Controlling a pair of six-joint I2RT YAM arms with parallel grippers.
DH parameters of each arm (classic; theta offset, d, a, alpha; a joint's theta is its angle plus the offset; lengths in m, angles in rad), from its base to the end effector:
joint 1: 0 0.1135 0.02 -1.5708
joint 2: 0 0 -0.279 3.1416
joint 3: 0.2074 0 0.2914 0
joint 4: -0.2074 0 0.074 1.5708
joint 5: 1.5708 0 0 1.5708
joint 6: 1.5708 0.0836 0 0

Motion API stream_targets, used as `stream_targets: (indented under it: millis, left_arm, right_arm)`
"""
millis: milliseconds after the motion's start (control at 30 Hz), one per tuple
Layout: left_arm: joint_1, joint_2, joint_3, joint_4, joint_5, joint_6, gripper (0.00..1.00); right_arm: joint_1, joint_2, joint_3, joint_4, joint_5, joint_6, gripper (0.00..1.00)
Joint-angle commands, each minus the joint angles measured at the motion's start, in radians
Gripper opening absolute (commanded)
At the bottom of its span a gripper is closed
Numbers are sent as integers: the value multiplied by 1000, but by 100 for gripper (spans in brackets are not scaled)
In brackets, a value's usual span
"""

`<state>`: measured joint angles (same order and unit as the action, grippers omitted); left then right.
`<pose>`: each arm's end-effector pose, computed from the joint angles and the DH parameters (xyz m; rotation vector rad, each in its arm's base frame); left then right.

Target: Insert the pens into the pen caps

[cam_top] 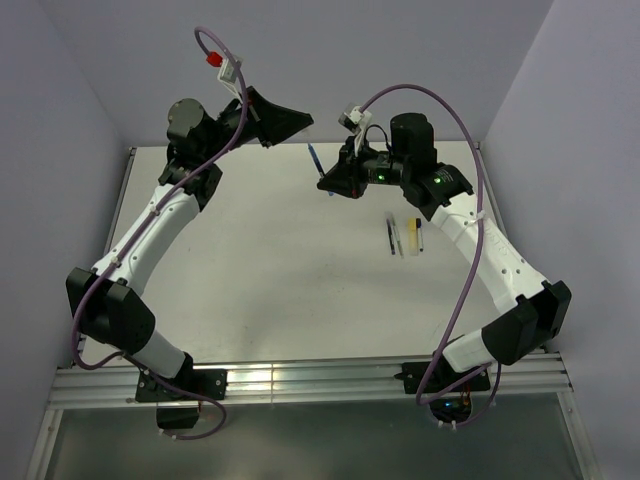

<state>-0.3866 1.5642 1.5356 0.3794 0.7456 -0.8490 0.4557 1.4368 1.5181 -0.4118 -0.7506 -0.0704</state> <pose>0.3788 -0.2154 0.4909 0.4069 1.4205 -1.4798 0.3250 0.2228 0.4291 -0.9849 1.6532 0.9696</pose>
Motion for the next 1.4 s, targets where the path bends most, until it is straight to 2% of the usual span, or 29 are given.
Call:
stream_targets:
  millis: [0, 200, 1067, 1367]
  left_arm:
    - [0, -44, 26, 73, 28, -21, 0]
    - [-1, -56, -23, 118, 47, -45, 0]
    - [-3, -49, -35, 65, 6, 19, 0]
    - [-3, -61, -80, 95, 18, -5, 0]
  right_arm:
    - [8, -44, -4, 39, -15, 9, 0]
    - [8, -35, 17, 41, -10, 23, 0]
    - [6, -52, 11, 44, -52, 31, 0]
    - [3, -44, 27, 42, -36, 34, 0]
